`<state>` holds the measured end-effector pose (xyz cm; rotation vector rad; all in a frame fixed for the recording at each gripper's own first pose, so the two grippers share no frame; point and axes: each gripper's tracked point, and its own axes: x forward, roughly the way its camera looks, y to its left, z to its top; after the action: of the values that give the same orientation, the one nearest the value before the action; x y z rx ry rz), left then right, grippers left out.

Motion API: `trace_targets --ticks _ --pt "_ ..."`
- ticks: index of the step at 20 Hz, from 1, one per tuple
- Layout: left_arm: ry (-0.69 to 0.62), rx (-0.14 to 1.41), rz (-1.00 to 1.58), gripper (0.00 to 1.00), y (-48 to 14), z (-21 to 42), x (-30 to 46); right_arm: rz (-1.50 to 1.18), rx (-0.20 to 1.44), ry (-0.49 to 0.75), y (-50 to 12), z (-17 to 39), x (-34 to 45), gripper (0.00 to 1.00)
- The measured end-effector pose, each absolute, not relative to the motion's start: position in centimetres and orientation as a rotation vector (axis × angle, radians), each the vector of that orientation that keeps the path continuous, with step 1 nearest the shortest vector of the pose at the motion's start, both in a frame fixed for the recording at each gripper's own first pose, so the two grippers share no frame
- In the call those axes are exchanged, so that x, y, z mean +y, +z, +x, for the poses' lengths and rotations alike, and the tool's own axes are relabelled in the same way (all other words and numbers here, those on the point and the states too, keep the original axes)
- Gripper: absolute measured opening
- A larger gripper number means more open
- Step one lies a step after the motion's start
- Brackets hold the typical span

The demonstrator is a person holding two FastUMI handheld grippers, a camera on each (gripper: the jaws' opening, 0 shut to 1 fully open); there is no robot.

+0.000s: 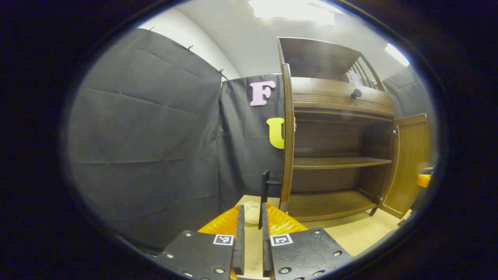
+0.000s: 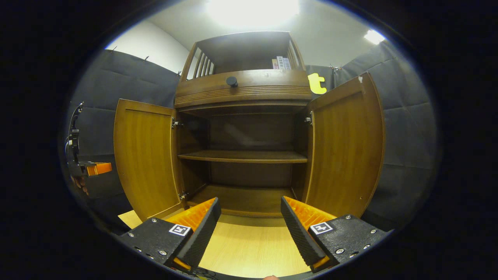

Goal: Open the right door of the double-door shoe cabinet with the right hand, and open the left door with the left hand.

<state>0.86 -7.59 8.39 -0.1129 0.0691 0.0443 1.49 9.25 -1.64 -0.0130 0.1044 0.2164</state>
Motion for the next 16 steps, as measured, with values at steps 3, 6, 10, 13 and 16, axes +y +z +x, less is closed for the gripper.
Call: trace_targets --ticks 3,6,10,13,16 --pt "0.048 0.063 -0.134 0.24 9.3 0.3 -7.6 -0.023 0.074 0.180 -0.3 0.4 8.0 0.95" --pt "0.041 0.035 -0.137 0.23 11.2 -0.9 -7.9 -0.039 0.047 0.135 0.6 -0.2 5.5 0.95" --pt "0.018 0.003 -0.128 0.16 13.2 -4.9 -12.0 -0.048 0.030 0.097 1.4 -2.8 1.9 0.95" --pt "0.003 0.001 -0.102 0.19 14.0 -6.9 -14.5 -0.045 0.035 0.092 1.3 -5.0 -0.2 0.93" --pt "0.004 -0.012 -0.080 0.19 14.5 -9.3 -16.3 -0.025 0.043 0.086 1.0 -6.9 -1.8 0.95"
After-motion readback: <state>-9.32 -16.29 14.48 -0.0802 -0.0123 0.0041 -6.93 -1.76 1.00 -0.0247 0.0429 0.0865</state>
